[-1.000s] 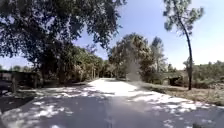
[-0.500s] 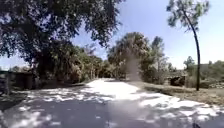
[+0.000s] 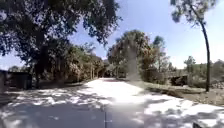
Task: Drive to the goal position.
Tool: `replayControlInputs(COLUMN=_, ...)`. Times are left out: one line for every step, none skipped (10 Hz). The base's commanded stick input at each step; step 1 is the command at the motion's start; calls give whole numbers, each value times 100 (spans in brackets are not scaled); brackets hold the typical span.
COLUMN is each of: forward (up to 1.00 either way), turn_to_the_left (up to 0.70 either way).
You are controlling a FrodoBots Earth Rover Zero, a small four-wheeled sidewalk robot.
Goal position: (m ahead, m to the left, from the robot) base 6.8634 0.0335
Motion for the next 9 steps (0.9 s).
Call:
replayControlInputs(forward=70, turn_to_the_left=0)
replayControlInputs(forward=70, turn_to_the_left=0)
replayControlInputs(forward=70, turn_to_the_left=0)
replayControlInputs(forward=70, turn_to_the_left=0)
replayControlInputs(forward=70, turn_to_the_left=0)
replayControlInputs(forward=70, turn_to_the_left=0)
replayControlInputs(forward=70, turn_to_the_left=0)
replayControlInputs(forward=70, turn_to_the_left=0)
replayControlInputs(forward=70, turn_to_the_left=0)
